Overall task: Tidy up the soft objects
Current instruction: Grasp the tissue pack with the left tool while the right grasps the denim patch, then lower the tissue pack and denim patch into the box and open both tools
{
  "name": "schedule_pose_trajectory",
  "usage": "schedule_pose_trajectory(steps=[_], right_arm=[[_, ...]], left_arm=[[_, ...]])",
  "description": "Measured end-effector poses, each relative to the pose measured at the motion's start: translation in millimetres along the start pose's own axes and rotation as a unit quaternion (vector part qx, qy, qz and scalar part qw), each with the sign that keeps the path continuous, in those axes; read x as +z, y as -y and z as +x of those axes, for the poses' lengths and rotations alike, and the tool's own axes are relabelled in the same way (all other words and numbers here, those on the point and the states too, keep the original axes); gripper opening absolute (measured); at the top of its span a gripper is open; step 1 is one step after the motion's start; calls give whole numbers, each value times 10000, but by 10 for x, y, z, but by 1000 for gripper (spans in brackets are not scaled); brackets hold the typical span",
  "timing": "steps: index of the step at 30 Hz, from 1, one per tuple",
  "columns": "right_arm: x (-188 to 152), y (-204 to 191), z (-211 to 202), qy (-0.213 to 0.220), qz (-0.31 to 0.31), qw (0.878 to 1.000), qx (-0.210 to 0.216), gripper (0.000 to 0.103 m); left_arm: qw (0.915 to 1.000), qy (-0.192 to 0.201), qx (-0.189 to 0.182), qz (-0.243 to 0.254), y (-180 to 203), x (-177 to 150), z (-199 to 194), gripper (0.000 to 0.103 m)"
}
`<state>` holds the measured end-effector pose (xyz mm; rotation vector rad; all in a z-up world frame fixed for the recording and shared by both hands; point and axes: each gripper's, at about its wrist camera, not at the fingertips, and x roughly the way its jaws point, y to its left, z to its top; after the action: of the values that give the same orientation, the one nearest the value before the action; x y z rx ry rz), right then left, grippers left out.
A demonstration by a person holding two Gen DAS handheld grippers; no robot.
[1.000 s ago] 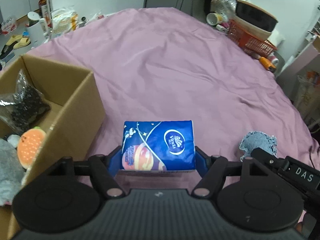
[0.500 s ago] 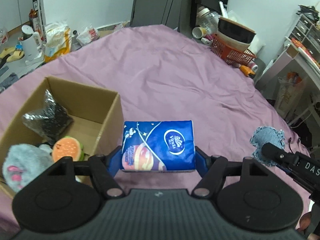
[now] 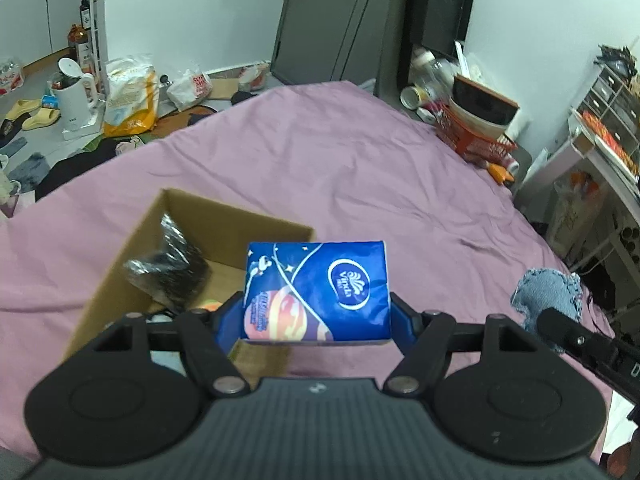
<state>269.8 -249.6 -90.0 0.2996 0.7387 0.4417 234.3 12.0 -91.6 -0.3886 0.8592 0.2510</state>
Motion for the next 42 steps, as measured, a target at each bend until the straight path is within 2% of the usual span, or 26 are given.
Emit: schedule_pose_trajectory(steps=[13, 22, 34, 42], right_arm=[[-3, -798, 89, -121, -464, 9982, 363, 20], [-70, -1252, 296, -318, -756, 9954, 490, 20], [-187, -1500, 625, -685, -836, 9941, 124, 20], [-246, -1455, 707, -809, -665, 9944, -118, 20]], left_arm=[[9995, -48, 34, -303, -651, 262, -72, 71], [9985, -198, -58, -510, -980, 390, 44, 71], [9958, -640, -428, -503, -1061, 375, 445, 71], [9909, -1073, -577, -567, -1042, 307, 813, 72]])
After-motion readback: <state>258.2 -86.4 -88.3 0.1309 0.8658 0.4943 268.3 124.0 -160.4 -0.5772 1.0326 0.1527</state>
